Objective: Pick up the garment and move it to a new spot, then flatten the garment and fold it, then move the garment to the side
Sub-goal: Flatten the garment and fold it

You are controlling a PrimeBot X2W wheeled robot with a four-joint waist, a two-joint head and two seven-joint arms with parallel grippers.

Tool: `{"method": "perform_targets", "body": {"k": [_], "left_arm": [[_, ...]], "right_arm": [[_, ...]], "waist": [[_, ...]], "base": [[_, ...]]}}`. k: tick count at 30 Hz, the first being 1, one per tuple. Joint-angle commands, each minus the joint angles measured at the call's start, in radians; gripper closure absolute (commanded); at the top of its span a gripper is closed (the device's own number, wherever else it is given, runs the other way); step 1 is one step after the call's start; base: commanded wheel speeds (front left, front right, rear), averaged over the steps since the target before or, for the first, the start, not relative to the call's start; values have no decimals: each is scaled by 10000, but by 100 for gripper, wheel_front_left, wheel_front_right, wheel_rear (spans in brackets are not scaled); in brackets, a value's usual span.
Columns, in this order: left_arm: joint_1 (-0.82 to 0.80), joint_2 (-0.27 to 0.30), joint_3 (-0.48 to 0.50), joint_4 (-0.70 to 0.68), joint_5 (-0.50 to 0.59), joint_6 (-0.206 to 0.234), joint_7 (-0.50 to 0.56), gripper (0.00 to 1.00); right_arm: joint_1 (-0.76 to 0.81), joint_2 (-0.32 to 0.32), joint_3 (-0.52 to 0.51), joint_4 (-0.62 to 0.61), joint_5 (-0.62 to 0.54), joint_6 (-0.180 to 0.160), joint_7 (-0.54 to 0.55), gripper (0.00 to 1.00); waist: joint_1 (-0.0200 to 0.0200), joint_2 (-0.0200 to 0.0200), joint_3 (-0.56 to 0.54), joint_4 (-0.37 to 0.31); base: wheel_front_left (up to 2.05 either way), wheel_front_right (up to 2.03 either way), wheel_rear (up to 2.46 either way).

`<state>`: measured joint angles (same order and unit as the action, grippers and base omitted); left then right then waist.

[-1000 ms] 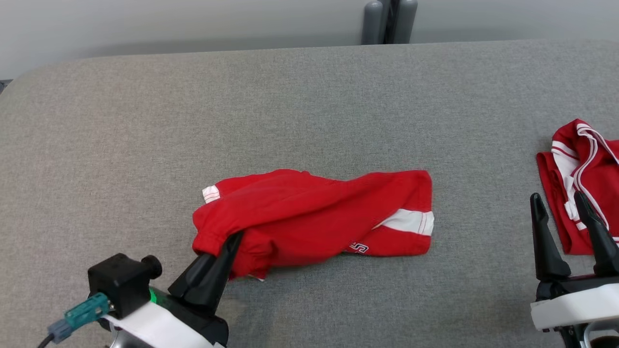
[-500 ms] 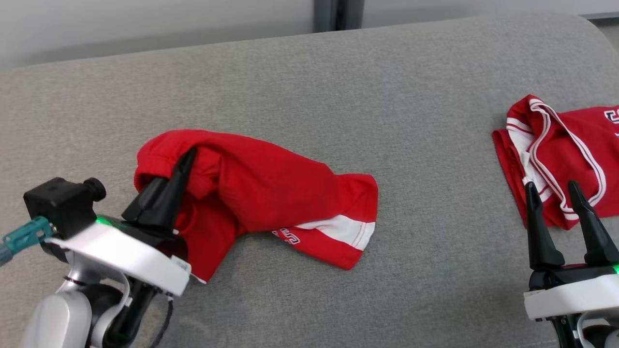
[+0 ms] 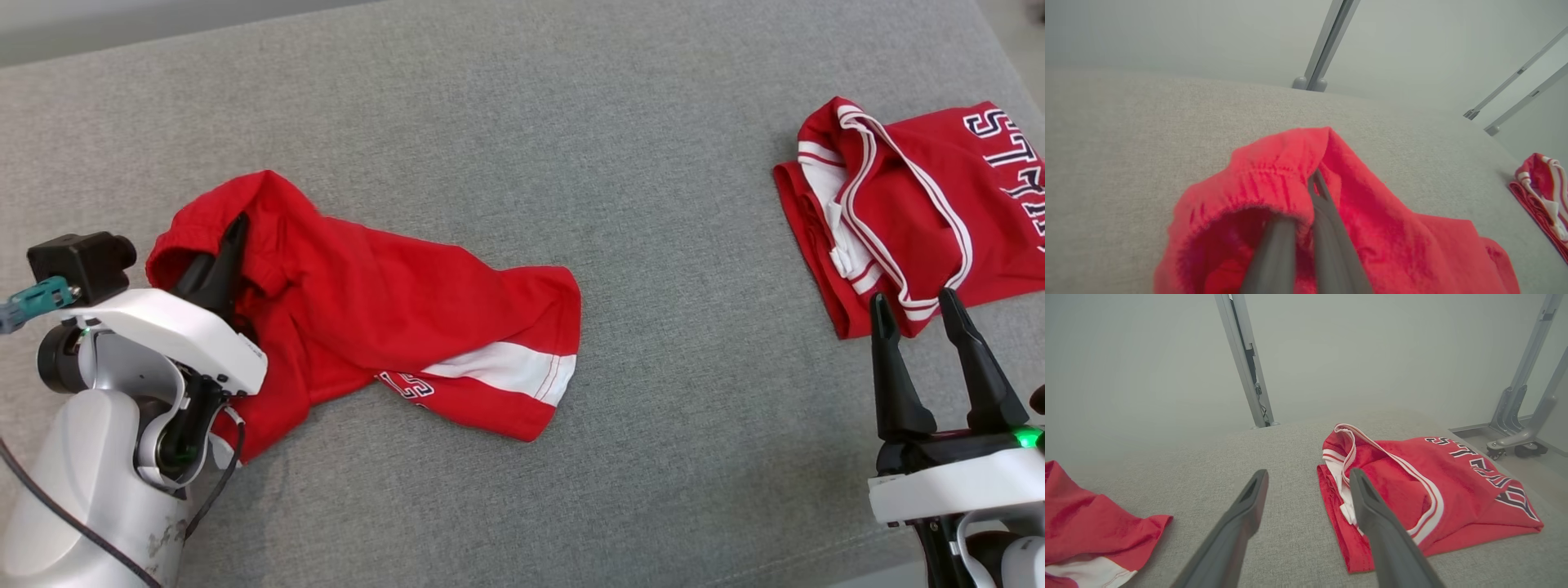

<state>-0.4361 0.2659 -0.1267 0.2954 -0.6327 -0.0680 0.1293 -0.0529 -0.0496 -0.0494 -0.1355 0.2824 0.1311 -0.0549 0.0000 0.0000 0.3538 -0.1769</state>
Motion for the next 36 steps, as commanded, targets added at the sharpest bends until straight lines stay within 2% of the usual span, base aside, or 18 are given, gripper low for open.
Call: {"method": "perform_targets", "body": {"k": [1, 3, 4, 5, 10, 14, 15, 18, 27, 33, 36], "left_arm": [[-319, 41, -59, 362, 99, -109, -169, 100], [-472, 29, -184, 662, 215, -163, -345, 96], [-493, 38, -247, 720, 332, -180, -491, 36], [-536, 55, -285, 714, 433, -181, -645, 0], [-100, -20, -312, 15, 1021, 281, -1746, 0], [538, -38, -226, -1079, 1608, 940, -2608, 0], [538, -38, -226, -1079, 1608, 940, -2608, 0], [1249, -72, -220, -1879, 1876, 1405, -2797, 0], [3324, 143, -466, -3720, 1952, 2094, -1656, 0], [4491, 265, -439, -3962, 1735, 2436, -994, 0], [4991, 295, -332, -3985, 1669, 2555, -1003, 0]], "right_arm": [[-110, -33, -13, 50, 52, -6, -104, 0], [-149, -33, -42, 78, 42, -6, -99, 0], [-160, -33, -70, 89, 27, -8, -99, 0], [-165, -33, -92, 95, 4, -8, -108, 0], [-153, -35, -90, 128, -237, -6, -87, 0], [-128, -35, -69, 112, -422, -6, -36, 0], [-128, -35, -69, 112, -422, -6, -36, 0], [-87, -35, 1, 96, -524, -8, 23, 0], [240, -37, 12, -20, -654, -8, 351, 0], [488, -37, -100, -96, -606, -8, 439, 0], [645, -36, -206, -133, -592, -6, 494, 0]], "waist": [[0, 0, 71, -67], [0, 0, 69, -58], [0, 0, 46, -40], [0, 0, 15, -14], [0, 0, -314, 268], [0, 0, -696, 580], [0, 0, -696, 580], [0, 0, -1003, 797], [0, 0, -1613, 1193], [0, 0, -1879, 1351], [0, 0, -1974, 1467]], "base": [[0, 0, 0], [0, 0, 0], [0, 0, 0], [0, 0, 0], [0, 0, 0], [0, 0, 0], [0, 0, 0], [0, 0, 0], [0, 0, 0], [0, 0, 0], [0, 0, 0]]}}
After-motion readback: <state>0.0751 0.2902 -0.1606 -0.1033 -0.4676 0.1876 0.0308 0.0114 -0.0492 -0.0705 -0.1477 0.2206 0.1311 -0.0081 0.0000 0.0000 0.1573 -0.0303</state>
